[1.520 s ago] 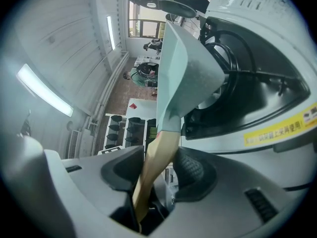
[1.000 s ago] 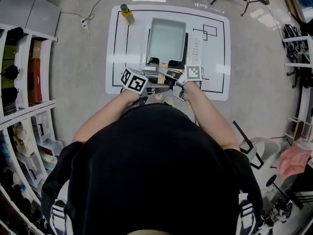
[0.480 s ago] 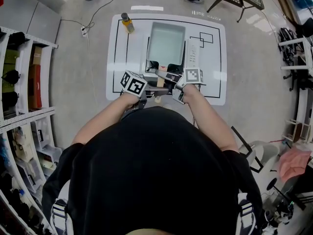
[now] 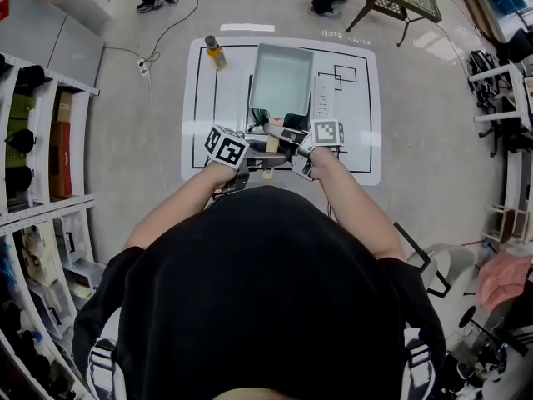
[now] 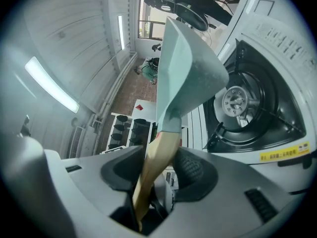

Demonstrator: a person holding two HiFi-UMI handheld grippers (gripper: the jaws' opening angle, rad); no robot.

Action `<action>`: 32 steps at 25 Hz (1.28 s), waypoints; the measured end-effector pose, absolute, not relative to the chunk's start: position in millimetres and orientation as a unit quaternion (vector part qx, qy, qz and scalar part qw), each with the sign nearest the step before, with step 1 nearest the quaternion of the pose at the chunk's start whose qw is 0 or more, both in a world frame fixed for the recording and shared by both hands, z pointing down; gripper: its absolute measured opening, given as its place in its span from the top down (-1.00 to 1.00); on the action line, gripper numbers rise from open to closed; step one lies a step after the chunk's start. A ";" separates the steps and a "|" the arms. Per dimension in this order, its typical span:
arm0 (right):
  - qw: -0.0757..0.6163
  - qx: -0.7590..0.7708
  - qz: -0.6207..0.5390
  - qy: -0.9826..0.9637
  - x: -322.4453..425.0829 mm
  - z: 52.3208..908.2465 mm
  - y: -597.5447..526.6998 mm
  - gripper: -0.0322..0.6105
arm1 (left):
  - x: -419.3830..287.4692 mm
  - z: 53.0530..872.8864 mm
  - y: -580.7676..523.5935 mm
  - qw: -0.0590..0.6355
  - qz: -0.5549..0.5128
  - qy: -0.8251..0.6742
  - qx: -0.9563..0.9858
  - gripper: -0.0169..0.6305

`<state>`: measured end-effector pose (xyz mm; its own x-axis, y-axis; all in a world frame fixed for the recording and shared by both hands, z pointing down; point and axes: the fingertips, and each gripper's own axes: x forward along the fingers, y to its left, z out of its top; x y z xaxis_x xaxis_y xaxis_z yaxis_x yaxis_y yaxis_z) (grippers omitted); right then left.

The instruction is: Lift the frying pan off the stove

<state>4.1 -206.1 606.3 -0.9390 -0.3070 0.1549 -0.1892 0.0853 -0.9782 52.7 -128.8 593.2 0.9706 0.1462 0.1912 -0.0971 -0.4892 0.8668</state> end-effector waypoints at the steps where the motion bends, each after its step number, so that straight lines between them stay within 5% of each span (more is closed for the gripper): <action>1: 0.046 -0.168 -0.654 0.736 4.3 604.6 -207.0 0.32 | 52.8 592.0 -129.7 0.503 0.121 0.014 0.856 0.45; 32: 0.065 -0.170 -0.634 0.752 -7.3 574.0 -185.4 0.31 | 37.8 564.8 -104.9 0.471 0.127 0.035 0.872 0.45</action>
<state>-7.3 -185.4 574.0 -0.9340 -0.3378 0.1165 -0.1721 0.1395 -0.9751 37.8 -104.9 564.8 0.9653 0.1812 0.1879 -0.0576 -0.5541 0.8305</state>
